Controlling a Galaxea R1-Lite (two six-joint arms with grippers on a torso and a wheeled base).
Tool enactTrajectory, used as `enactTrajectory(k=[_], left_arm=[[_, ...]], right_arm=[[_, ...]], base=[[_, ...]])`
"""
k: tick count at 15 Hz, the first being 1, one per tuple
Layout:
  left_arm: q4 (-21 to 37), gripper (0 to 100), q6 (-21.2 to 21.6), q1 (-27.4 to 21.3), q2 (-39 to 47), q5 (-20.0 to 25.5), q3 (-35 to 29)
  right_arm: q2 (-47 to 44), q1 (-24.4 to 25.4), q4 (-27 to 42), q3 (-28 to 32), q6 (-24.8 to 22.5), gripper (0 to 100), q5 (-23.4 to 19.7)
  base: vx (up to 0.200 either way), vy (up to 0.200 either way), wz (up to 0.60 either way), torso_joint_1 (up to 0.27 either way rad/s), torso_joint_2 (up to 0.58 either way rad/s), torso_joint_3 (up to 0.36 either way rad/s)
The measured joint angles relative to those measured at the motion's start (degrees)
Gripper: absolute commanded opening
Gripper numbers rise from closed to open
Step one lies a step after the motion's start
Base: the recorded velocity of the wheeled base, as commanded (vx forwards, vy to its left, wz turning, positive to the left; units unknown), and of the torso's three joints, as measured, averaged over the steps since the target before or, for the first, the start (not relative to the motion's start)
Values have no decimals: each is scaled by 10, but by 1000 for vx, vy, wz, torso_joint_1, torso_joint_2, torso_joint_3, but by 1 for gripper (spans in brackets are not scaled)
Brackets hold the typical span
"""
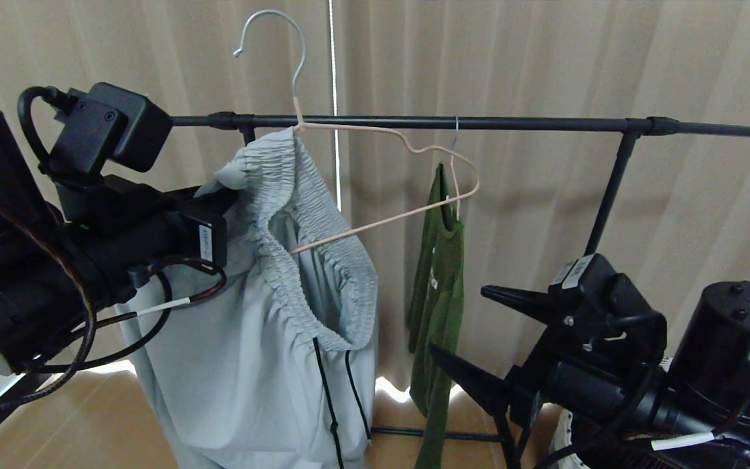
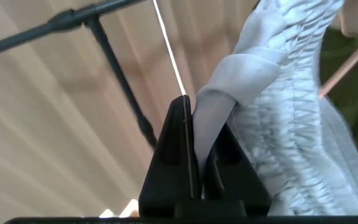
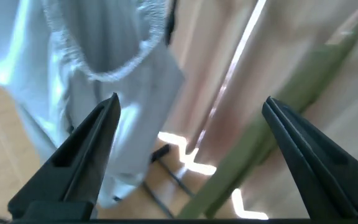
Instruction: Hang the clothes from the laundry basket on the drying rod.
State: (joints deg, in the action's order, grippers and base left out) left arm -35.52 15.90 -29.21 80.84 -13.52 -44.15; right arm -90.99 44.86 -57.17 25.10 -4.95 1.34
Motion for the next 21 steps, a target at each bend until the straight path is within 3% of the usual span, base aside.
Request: enactTrajectory(k=[4,8,10,14,15,21], left_arm=[[-32,0,-13,-49,6,0,1],[-32,0,-12,-75,3,0,3],[-33,0,-11,-85,-5,1,10],[-32,0,-12,-87,-19,1,15],[-32,0,-13,-86,-20,1,15],[-31,0,-7,-68,-23,0,26]], right_arm=[[-32,41,-1,33,3,100,4],[-81,25,-17,68,13,100,25],[-113,11,-57,73,11,100,41],[-141,-1,-62,71,10,100,51],[-143,-1,-62,71,9,0,54],[-141,-22,-63,62,9,0,60]], base=[[0,0,0,0,0,0],[0,0,0,0,0,0],[0,0,0,0,0,0],[0,0,0,0,0,0],[0,0,0,0,0,0],[0,0,0,0,0,0]])
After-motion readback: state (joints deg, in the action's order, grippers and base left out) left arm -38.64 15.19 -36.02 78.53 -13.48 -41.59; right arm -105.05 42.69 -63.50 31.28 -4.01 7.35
